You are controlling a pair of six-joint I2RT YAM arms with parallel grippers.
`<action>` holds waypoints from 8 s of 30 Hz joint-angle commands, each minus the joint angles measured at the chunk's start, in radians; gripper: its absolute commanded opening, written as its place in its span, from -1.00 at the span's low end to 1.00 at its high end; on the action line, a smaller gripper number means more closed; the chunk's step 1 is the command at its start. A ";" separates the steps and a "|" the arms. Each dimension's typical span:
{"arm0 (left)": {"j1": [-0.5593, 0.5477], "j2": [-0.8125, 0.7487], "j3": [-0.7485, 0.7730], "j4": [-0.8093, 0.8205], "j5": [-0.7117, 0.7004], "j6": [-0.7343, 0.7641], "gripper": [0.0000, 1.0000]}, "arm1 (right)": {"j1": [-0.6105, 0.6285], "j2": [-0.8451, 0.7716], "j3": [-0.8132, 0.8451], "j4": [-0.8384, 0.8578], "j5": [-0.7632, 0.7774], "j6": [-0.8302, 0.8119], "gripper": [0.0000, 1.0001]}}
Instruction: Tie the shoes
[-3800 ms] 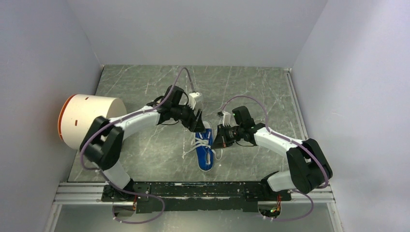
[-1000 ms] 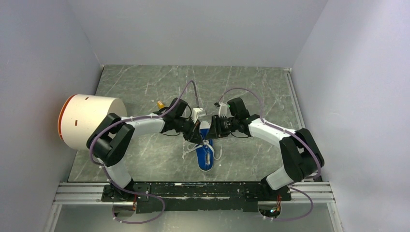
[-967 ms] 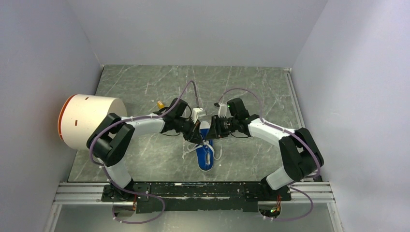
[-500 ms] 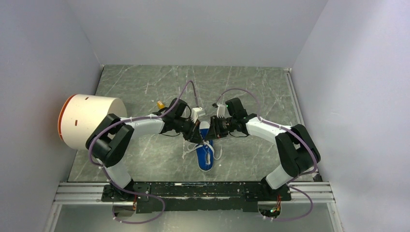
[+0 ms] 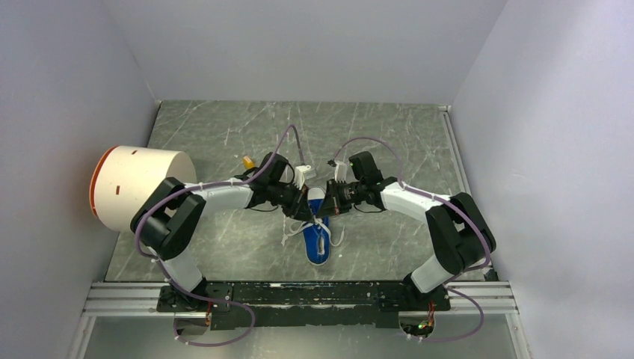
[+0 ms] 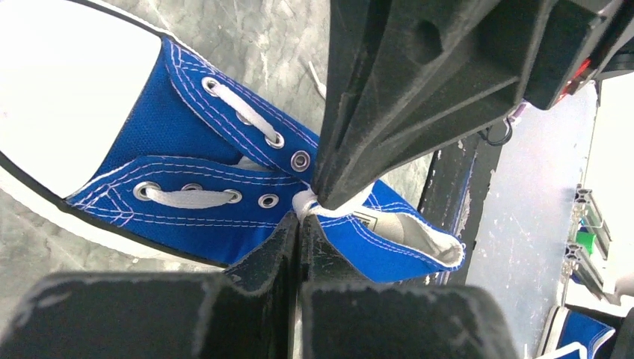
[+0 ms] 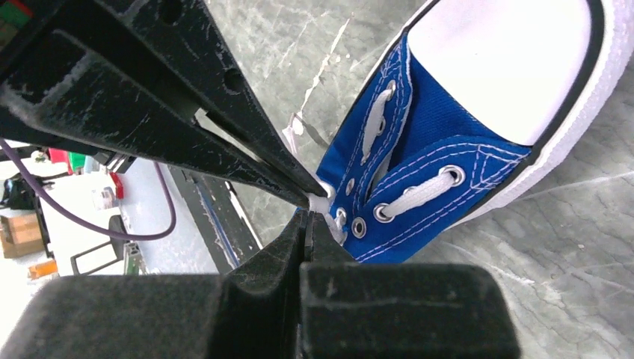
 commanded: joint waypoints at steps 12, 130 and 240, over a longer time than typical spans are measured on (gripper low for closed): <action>-0.011 0.019 -0.060 0.295 0.033 -0.218 -0.91 | 0.001 -0.045 -0.126 0.305 -0.094 0.222 -1.00; -0.003 0.128 -0.144 0.687 0.237 -0.416 -0.90 | 0.032 -0.217 -0.190 0.148 -0.064 -0.887 -0.48; 0.098 -0.053 -0.099 -0.262 0.047 -0.043 -0.91 | 0.089 -0.075 -0.028 -0.011 0.131 0.020 0.12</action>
